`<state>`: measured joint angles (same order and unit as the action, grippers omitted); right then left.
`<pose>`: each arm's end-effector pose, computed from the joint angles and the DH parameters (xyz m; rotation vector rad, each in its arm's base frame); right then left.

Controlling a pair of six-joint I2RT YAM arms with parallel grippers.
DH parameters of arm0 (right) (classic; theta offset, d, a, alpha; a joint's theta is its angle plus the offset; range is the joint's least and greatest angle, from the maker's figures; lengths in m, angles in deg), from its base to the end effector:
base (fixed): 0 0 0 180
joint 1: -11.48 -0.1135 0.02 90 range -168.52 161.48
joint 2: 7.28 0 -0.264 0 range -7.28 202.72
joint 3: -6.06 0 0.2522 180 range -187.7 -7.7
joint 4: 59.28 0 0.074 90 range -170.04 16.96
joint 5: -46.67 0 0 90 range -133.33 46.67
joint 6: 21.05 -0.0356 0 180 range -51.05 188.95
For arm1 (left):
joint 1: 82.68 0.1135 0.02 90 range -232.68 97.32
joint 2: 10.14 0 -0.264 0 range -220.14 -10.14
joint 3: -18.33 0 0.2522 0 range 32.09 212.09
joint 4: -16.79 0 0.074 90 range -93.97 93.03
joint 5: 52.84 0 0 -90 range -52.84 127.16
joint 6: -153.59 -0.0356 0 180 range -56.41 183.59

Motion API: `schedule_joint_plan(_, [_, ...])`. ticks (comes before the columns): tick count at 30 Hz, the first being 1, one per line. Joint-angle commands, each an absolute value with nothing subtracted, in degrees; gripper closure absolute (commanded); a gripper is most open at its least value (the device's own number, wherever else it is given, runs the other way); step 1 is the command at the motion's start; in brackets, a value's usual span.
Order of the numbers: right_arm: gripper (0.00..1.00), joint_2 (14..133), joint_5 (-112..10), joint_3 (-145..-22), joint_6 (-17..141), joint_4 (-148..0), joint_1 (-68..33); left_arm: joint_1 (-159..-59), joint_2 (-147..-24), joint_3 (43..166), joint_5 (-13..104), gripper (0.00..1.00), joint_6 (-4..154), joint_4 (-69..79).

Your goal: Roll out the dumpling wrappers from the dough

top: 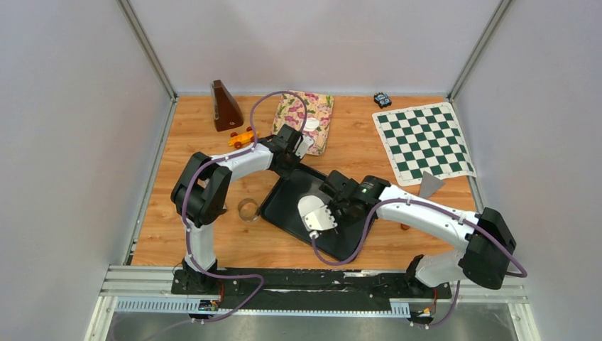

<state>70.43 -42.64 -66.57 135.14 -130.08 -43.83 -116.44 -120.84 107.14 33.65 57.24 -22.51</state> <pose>0.1379 0.1985 0.2428 -2.5265 1.4174 -0.0514 0.3339 -0.2205 0.1705 0.8850 2.4849 -0.0820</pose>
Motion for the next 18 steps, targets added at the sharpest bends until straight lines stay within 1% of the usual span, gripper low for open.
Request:
schedule_joint_plan(1, [1.0,72.2,-40.4,-71.4,136.4,-121.6,-43.9,-116.2,-117.2,107.3,32.1,1.0,54.7,-22.0])
schedule_joint_plan(5, [1.0,73.7,-38.7,-72.2,136.1,-116.0,-44.0,-116.1,-117.3,107.2,32.3,1.0,54.7,-21.9])
schedule_joint_plan(11, [1.0,74.9,-40.4,-73.2,134.8,-115.3,-45.4,-116.2,-117.6,107.3,32.3,1.0,54.8,-21.9])
schedule_joint_plan(18, [1.0,77.7,-42.4,-70.1,133.5,-112.0,-48.4,-116.2,-117.7,107.4,32.2,1.0,54.7,-22.0])
